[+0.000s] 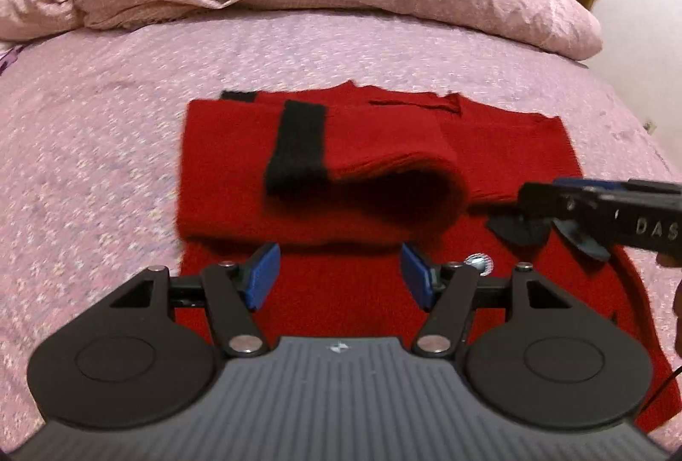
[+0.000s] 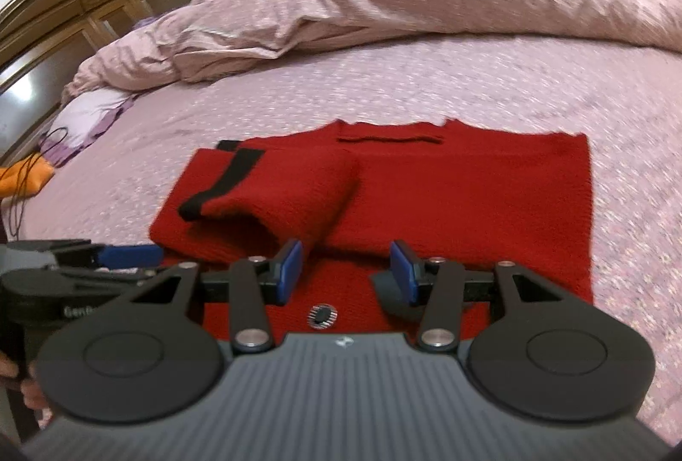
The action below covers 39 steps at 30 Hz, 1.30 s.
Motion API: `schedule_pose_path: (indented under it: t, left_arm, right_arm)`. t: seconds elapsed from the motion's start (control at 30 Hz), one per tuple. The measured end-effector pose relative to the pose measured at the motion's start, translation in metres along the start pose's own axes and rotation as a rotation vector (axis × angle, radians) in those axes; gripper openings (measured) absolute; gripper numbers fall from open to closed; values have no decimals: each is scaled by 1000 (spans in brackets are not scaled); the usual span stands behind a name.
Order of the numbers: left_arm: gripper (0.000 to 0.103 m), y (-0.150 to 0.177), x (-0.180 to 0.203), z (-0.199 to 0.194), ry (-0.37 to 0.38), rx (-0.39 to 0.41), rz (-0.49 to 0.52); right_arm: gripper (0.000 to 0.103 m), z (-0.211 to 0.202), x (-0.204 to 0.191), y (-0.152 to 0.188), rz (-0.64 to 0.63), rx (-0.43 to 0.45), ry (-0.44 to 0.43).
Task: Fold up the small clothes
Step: 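Grasp the black cuff of the folded sleeve with the right gripper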
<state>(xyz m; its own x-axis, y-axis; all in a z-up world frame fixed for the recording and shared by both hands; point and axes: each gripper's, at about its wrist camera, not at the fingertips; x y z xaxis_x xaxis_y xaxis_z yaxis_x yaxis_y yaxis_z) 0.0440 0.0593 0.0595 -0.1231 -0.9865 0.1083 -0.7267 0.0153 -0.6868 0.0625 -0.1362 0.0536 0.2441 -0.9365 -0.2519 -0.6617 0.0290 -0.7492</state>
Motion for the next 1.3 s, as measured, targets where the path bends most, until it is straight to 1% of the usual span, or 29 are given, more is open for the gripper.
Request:
schedule_pose_path:
  t: [0.13, 0.2, 0.27, 0.43, 0.53, 0.8, 0.9, 0.93, 0.97, 1.0, 1.03, 1.07, 1.13, 1.2, 1.3]
  left_arm:
    - [68, 6, -17, 10, -81, -26, -39]
    - [68, 7, -26, 15, -103, -32, -64]
    - [68, 8, -33, 20, -119, -45, -81]
    - [68, 9, -40, 28, -140, -54, -93]
    - [68, 6, -39, 30, -151, -53, -85]
    - [68, 1, -41, 36, -171, -55, -93]
    - [69, 0, -42, 40, -184, -58, -93]
    - [69, 0, -42, 41, -187, -59, -94]
    - [69, -1, -42, 43, -190, -59, -94]
    - [69, -1, -43, 44, -191, -58, -95]
    - [69, -1, -44, 45, -193, -57, -97]
    - [70, -1, -45, 47, -194, -56, -99]
    - [70, 0, -48, 50, -191, -62, -111]
    - [71, 1, -49, 51, -187, -54, -125]
    - [71, 1, -47, 50, -193, -55, -121]
  right_arm:
    - [49, 10, -18, -5, -50, 0, -11]
    - [49, 17, -27, -9, -76, -17, -16]
    - [49, 28, -39, -12, -128, -32, -21]
    - [49, 53, -70, -16, -275, -54, 11]
    - [49, 69, -83, -20, -329, -44, 46]
    - [49, 104, -92, -23, -397, -63, 70]
    - [47, 107, -89, -25, -362, -51, 46]
    - [37, 107, -86, -28, -339, -46, 32]
    - [30, 106, -82, -31, -314, -44, 17]
    - [27, 104, -79, -34, -294, -41, 4]
    - [19, 100, -74, -38, -272, -28, -6]
    - [15, 95, -70, -41, -257, -6, -8]
    - [14, 80, -59, -49, -228, 61, 9]
    - [13, 61, -40, -56, -173, 121, 29]
    - [13, 42, -5, -62, -89, 180, 88]
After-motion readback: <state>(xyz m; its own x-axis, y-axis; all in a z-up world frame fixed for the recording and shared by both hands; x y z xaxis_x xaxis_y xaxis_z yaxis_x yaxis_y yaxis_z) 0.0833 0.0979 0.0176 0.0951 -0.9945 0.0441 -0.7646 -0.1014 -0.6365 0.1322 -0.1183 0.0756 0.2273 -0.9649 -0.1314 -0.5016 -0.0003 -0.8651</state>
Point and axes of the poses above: each gripper's, at about its wrist camera, not at the fingertips, and z roughly the way its jaws point, x to its right, y to its underside, and after that the axes turned 3 degrees about z, right-handed
